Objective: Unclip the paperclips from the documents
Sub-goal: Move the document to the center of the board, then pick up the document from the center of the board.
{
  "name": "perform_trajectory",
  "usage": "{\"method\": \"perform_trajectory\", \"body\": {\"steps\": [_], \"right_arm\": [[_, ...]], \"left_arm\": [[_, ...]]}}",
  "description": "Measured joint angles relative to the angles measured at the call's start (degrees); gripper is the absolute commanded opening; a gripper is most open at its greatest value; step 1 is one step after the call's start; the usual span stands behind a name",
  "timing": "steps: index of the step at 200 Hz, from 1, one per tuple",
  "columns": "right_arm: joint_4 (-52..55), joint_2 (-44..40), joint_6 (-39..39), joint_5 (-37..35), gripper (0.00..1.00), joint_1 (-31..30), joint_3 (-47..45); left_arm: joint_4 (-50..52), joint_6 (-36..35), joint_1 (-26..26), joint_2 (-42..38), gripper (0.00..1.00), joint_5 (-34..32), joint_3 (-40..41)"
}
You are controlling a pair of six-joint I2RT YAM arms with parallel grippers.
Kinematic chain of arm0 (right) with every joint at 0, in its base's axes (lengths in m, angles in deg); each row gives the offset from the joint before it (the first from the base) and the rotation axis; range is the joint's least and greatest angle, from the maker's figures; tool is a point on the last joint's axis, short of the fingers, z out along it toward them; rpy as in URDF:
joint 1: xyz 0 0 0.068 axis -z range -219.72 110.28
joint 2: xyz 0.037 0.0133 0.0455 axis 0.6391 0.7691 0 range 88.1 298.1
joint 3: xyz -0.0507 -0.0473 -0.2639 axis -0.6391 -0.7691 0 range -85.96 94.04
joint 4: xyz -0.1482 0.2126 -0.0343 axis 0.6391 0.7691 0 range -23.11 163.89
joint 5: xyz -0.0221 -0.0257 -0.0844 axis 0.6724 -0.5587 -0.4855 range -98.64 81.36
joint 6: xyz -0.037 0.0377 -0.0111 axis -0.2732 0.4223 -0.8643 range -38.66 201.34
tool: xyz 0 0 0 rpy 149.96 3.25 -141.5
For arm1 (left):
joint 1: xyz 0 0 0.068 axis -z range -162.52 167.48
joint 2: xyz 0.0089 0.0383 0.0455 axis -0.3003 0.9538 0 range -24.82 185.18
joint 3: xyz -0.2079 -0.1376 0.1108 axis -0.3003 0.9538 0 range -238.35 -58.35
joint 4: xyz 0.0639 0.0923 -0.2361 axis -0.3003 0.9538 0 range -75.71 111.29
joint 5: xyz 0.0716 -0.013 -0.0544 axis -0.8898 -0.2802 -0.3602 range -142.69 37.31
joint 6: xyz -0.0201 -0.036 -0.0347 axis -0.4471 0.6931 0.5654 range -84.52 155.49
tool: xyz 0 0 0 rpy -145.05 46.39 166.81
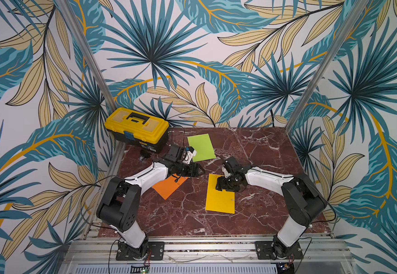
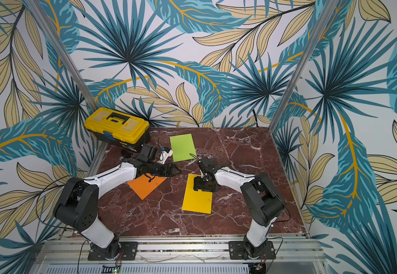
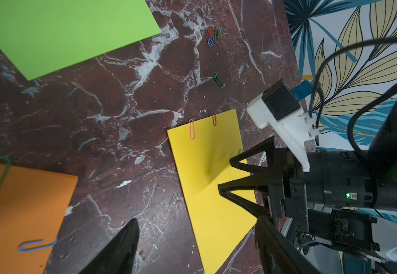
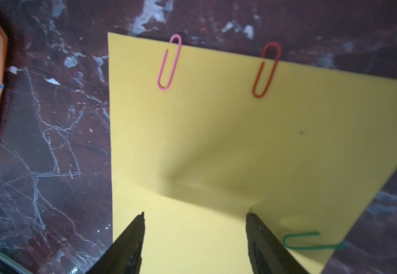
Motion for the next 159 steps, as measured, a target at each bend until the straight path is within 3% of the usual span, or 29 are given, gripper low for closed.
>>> {"method": "perform_trajectory", "body": {"steps": [45,85,159], "right_arm": [[-0.76,-0.07,0.15,0.72,0.68,-1.4,0.13],[0.85,-6.27,0.15,-0.28,0.69,-0.81,-0.63],[0.22,-8.37,0.17,-0.02,0.69,8.22,-4.55]], "left_arm": [[0.02,0.11,1.18,0.07,0.78,-1.68,0.24],[-0.02,0.2,2.89,1.95,0.76,-3.39,0.17],[0.28,0.83,5.95,8.79,0.73,-9.18,-2.01]]}}
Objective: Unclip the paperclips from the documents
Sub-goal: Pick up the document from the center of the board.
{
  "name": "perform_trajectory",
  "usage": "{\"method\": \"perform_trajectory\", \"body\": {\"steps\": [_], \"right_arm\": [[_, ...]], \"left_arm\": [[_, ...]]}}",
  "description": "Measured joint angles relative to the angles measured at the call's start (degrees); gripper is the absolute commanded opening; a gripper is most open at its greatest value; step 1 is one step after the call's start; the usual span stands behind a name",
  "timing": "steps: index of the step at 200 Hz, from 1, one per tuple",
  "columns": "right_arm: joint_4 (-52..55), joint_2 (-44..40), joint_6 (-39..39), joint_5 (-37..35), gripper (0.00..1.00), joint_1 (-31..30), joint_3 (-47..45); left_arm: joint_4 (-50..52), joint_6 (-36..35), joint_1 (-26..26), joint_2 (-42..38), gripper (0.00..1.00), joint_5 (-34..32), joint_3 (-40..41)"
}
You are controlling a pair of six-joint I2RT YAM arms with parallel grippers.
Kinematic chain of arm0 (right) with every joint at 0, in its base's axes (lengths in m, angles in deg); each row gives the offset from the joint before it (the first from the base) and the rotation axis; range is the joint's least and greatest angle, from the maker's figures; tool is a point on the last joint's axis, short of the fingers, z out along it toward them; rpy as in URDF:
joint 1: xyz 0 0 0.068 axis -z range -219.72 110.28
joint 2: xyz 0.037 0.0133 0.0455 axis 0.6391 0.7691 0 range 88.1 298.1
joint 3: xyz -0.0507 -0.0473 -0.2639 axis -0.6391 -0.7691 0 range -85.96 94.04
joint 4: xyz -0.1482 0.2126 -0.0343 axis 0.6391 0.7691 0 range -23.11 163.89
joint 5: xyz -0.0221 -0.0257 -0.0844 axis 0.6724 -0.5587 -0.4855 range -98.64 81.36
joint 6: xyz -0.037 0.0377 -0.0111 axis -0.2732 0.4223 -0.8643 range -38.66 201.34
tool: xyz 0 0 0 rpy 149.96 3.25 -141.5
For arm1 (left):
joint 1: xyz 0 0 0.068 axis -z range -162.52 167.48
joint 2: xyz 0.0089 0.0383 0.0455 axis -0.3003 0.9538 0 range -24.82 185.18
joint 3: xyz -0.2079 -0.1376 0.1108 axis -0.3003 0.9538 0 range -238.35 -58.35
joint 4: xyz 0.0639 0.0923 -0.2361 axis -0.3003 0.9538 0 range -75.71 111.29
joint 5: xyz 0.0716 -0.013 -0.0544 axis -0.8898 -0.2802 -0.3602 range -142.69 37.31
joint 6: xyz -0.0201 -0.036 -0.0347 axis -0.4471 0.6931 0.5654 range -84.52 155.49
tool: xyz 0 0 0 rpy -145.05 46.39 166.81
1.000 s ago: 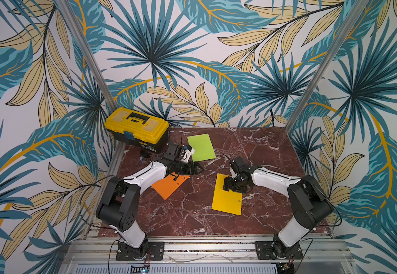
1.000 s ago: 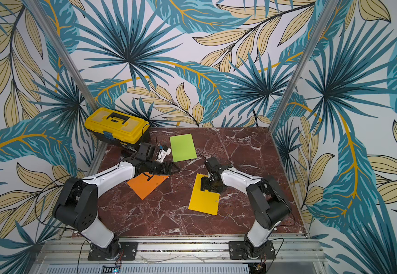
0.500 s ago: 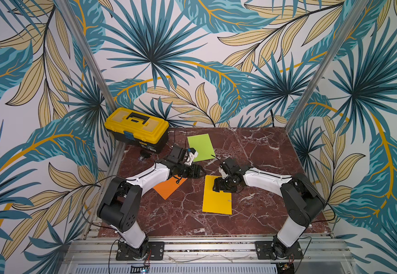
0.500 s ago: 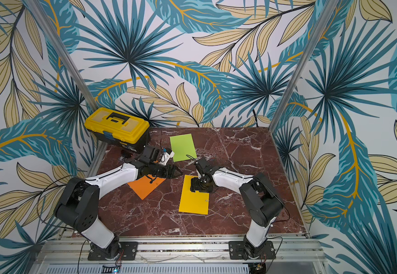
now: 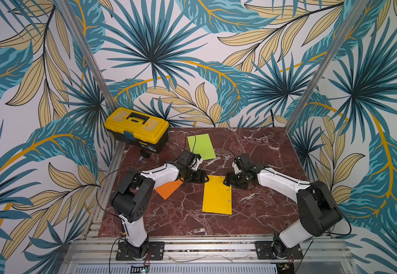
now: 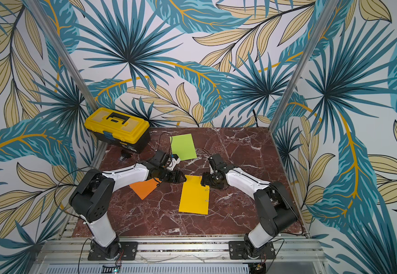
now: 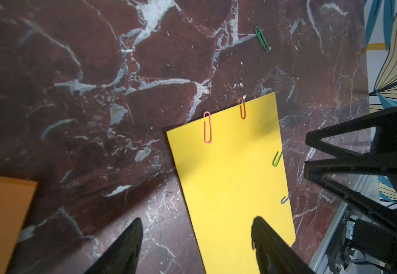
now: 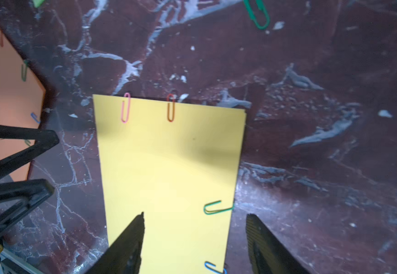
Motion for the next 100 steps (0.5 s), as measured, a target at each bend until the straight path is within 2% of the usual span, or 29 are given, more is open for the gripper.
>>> {"method": "perform_trajectory", "body": {"steps": [38,100], "right_arm": [[-1.75,4.7,0.02,1.49,0.69,1.77,0.0],[-5.05,6.08,0.26,3.54,0.69,2.19,0.7]], "left_arm": [[0.5,0.55,0.52,1.64,0.72,-1.44,-1.7],[2.67,0.72,1.29,4.48,0.68,-1.79,-3.82]]}}
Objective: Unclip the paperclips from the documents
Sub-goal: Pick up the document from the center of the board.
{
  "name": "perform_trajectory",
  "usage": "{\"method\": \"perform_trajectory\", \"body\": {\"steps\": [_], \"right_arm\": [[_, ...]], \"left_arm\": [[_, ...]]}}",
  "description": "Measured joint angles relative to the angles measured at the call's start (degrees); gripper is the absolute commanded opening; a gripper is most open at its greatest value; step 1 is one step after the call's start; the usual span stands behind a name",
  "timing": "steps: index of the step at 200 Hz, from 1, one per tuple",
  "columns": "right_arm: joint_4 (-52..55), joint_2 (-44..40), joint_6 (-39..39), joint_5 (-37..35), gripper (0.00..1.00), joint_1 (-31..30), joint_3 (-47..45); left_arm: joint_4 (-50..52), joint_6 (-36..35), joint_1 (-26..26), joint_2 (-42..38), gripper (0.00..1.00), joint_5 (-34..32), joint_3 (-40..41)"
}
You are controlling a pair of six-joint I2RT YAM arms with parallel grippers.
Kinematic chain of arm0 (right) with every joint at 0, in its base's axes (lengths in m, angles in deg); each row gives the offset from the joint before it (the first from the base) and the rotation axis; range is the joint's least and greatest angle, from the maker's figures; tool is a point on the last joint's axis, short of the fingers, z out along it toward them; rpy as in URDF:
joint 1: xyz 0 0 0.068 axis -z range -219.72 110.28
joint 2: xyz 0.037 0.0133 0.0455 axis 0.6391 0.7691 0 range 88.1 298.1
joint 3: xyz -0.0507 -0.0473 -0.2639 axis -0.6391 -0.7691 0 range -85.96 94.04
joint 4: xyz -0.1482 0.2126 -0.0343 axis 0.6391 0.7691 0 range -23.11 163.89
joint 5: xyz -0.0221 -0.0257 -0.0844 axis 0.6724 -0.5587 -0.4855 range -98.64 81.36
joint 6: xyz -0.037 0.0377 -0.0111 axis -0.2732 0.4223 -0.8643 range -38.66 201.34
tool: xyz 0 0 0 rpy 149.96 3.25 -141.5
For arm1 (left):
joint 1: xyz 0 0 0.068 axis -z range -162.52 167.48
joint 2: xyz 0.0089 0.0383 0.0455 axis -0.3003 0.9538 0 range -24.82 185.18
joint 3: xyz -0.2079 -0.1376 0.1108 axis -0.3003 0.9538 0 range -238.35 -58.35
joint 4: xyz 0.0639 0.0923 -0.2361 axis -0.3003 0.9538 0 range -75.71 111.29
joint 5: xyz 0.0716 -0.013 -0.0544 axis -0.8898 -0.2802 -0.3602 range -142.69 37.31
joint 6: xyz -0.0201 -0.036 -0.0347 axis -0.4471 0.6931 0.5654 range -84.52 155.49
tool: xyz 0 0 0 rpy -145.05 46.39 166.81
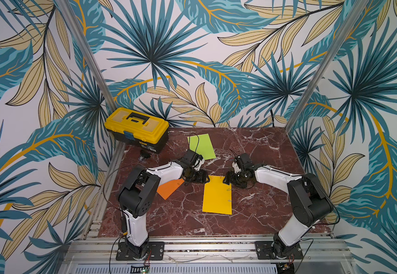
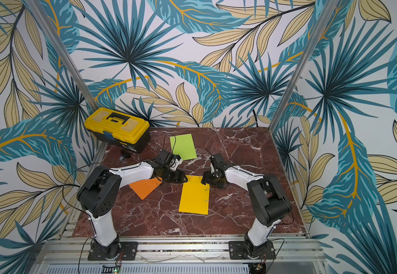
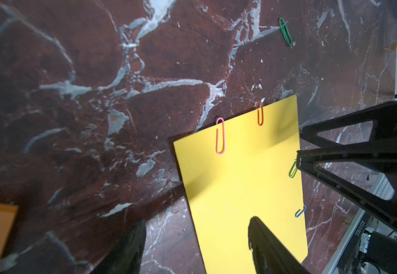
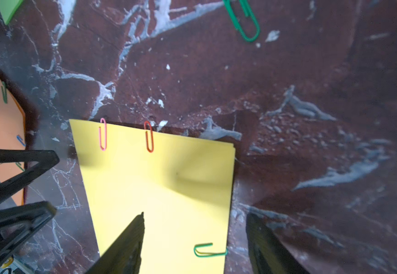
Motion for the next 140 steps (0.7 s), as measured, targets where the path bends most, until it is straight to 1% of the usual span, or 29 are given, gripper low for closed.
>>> {"method": "perform_trajectory", "body": {"steps": [58,140], "right_arm": [[-1.79,0.57,0.39,1.95,0.69,0.26,-0.02],[-4.85,1.44,0.63,4.94,0.69,0.31,-0.09]], "left_arm": [[2.62,-0.09,0.24,1.49,0.63,0.44,-1.86],[4.87,-0.83,1.16,4.31,0.53,1.05,-5.62]]}}
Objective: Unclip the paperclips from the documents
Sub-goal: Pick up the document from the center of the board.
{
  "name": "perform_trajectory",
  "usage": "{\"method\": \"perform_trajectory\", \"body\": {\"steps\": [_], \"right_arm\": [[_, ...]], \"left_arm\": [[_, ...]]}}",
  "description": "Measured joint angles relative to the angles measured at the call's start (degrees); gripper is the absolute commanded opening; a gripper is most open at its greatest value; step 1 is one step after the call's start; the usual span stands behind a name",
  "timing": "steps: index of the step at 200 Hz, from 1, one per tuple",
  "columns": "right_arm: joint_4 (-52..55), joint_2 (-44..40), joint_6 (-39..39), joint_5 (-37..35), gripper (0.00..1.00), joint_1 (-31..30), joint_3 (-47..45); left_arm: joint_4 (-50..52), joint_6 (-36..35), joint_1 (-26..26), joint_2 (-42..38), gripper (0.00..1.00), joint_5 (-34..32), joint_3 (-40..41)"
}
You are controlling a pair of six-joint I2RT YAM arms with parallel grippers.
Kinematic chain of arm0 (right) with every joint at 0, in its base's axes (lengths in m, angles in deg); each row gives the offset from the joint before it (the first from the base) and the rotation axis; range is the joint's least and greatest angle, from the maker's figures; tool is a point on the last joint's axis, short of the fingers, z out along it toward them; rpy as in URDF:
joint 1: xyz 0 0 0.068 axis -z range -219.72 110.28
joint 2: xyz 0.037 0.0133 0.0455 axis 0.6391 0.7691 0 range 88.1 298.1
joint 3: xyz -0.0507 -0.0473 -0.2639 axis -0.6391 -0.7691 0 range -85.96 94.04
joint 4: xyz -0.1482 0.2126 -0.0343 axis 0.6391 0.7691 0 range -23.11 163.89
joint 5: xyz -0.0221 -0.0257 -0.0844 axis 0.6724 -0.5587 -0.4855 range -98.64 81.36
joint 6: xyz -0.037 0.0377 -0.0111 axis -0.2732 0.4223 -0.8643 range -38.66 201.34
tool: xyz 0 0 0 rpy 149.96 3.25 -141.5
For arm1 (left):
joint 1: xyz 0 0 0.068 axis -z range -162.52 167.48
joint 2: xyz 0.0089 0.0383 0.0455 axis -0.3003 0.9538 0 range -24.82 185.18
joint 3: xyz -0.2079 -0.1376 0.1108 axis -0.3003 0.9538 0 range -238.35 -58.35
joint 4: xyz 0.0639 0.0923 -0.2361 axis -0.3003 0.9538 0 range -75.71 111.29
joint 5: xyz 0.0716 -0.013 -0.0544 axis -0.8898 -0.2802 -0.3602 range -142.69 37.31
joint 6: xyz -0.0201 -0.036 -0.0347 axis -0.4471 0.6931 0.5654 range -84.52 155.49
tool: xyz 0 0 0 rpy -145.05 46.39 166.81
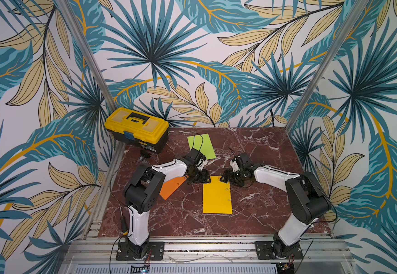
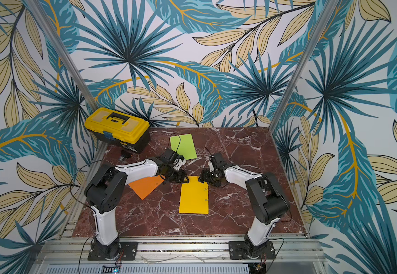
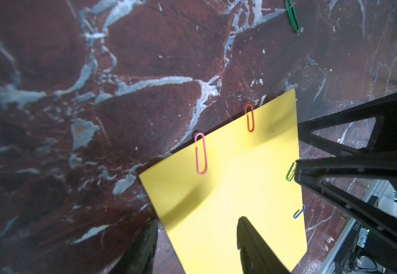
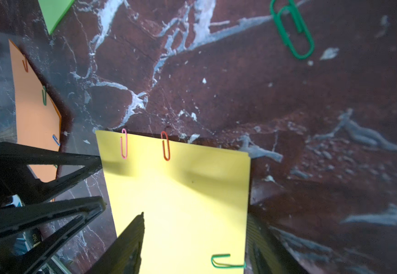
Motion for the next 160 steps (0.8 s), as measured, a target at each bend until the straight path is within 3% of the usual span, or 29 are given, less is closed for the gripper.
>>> {"method": "perform_trajectory", "body": {"steps": [160], "right_arm": [[-3.85,1.09,-1.62,4.96,0.69,-2.45,-0.59]], "left_arm": [[1.44,-0.31,0.07,0.79,0.5,0.0,-1.22]]}}
